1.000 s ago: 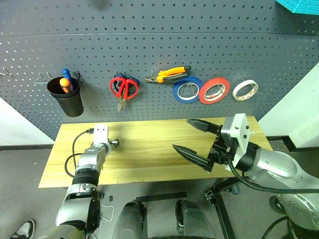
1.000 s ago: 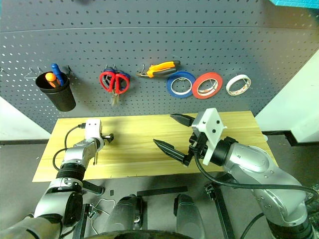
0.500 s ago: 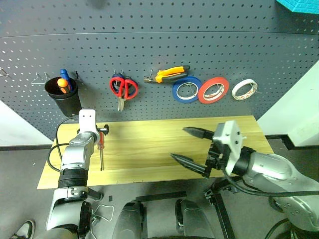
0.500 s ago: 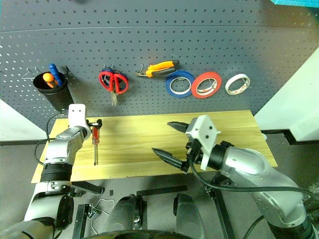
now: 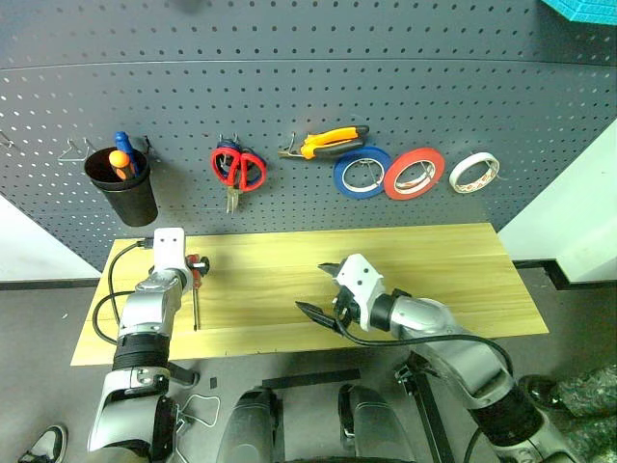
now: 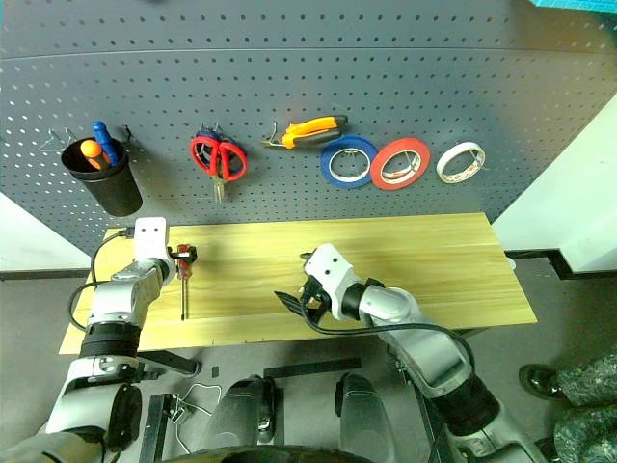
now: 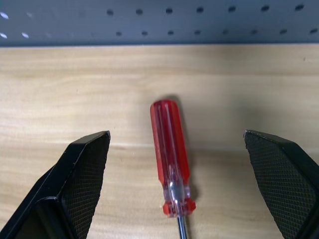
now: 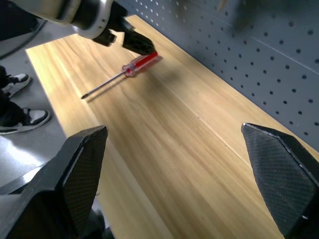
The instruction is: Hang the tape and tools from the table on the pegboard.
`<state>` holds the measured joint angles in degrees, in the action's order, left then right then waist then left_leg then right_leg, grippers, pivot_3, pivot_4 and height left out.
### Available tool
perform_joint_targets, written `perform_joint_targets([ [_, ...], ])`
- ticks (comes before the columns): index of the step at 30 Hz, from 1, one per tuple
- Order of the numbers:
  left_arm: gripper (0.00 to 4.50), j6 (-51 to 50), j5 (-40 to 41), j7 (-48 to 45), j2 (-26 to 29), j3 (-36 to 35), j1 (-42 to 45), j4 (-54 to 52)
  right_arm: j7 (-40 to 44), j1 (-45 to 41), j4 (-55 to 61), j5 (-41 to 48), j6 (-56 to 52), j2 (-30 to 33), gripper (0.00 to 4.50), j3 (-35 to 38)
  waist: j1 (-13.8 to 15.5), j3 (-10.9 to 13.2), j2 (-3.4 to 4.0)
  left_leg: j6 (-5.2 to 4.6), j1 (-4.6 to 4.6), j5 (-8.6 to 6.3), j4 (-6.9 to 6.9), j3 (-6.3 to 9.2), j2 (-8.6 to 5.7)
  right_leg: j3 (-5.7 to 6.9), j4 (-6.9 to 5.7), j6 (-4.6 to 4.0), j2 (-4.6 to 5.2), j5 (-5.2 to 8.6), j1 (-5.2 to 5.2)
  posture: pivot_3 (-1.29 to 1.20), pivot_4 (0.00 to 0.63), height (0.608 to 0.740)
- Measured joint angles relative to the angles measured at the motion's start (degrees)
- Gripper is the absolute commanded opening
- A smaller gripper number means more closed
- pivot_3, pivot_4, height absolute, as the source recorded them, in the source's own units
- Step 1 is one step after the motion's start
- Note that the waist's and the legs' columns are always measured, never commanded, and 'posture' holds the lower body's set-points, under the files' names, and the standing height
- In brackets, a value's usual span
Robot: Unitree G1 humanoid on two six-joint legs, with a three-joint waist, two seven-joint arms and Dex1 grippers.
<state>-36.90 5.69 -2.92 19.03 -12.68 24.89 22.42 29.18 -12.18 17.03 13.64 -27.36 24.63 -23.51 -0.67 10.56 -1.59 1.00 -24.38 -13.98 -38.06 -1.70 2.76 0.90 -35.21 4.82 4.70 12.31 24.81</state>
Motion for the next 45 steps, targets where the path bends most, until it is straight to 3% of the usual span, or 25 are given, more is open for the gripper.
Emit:
perform_joint_targets([
  [13,4.48,1.17,-0.1,1.47,-2.14,0.11,-0.4,3.59,3.05,2.86,-1.11,-2.05,0.64,-1.02,4.5,0.87,-0.04,0.09,0.03,0.0,0.01,0.0,0.02,0.02,0.01,0.0,-0.02,-0.01,0.0,0.0,0.04,-0.04,0.2,0.716],
  [30,4.48,12.12,-1.45,3.11,-2.41,0.31,5.23,20.78,5.29,9.27,4.38,-2.05,-2.27,2.38,4.5,6.43,-0.18,0.54,0.04,0.01,-0.04,-0.01,0.09,-0.01,0.01,0.0,0.03,-0.01,0.05,0.01,0.12,-0.07,0.209,0.716],
  [33,3.97,12.57,-1.44,3.13,-2.65,0.4,5.22,20.98,5.43,9.47,4.56,-2.06,-2.36,2.5,4.5,6.52,-0.15,0.55,0.05,0.02,-0.04,-0.01,0.08,-0.02,0.02,0.0,0.04,-0.01,0.06,0.01,0.12,-0.07,0.205,0.716],
  [42,0.96,12.0,-1.43,3.01,-3.32,0.56,4.65,19.72,5.93,9.38,4.91,-2.18,-2.29,2.44,4.5,6.55,-0.11,0.55,0.05,0.03,-0.05,-0.02,0.1,-0.02,0.02,0.01,0.05,-0.01,0.06,0.01,0.14,-0.05,0.193,0.716],
  [45,0.85,11.16,-1.42,2.83,-3.34,0.62,3.99,18.29,5.97,9.15,4.59,-2.27,-2.26,2.39,4.5,6.54,-0.09,0.55,0.05,0.03,-0.06,-0.02,0.1,-0.02,0.02,0.01,0.05,-0.01,0.06,0.01,0.15,-0.05,0.188,0.716],
])
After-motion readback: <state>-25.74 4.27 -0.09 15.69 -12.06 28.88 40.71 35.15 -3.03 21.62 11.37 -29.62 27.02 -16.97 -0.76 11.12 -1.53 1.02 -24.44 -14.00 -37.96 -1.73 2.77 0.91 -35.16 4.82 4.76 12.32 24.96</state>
